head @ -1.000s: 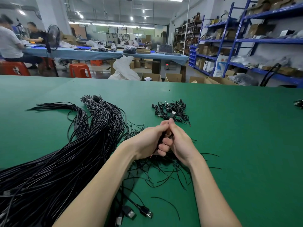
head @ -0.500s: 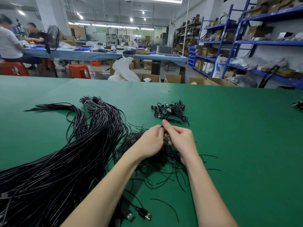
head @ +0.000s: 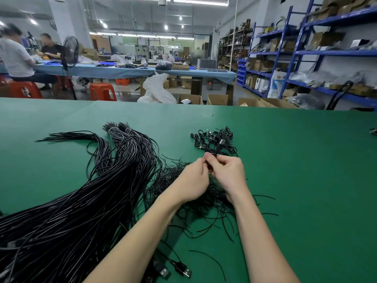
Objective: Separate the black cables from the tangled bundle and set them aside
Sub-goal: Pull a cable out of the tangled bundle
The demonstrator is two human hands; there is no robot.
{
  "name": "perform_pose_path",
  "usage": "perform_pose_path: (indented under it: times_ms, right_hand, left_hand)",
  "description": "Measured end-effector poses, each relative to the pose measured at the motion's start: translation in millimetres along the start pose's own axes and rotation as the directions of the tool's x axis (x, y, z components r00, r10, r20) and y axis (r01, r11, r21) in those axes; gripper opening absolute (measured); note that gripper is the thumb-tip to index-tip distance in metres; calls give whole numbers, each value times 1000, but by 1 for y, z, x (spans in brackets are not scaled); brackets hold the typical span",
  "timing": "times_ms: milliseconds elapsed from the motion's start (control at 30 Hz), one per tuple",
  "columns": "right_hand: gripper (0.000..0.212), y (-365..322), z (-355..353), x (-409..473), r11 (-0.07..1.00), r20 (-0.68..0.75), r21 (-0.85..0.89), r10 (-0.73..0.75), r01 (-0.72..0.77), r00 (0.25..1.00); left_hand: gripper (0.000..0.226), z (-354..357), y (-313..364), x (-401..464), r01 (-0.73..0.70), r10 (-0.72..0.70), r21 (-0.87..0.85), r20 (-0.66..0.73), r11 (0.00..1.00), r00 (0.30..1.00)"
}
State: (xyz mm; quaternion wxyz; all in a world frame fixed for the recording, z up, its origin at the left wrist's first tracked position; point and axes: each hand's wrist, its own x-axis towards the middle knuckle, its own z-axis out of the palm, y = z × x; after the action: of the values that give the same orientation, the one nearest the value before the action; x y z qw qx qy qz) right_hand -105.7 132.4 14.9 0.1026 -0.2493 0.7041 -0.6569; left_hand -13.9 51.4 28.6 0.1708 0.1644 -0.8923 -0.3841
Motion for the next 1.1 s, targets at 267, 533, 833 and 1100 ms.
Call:
perform_pose_path:
  times_ms: [267, 533, 833, 1100]
  right_hand:
    - [25, 5, -16, 7, 948, 388, 263, 64, -177, 919]
    - [28, -1, -18, 3, 998, 436, -8, 59, -62, 898]
    - [37, -10, -7, 3, 963, 276, -220, -93, 157, 957]
    - [29, -5, -11, 8, 998, 171, -56, 16, -7, 985]
  left_hand:
    - [20, -37, -14, -6, 405, -92, -555, 506, 727, 858]
    - [30, -46, -3, -9, 177, -158, -28, 324, 984, 933]
    - [33, -39, 0, -8, 258, -205, -185, 265, 948, 942]
    - [19, -31, -5, -4, 302, -231, -560, 195, 772, 953]
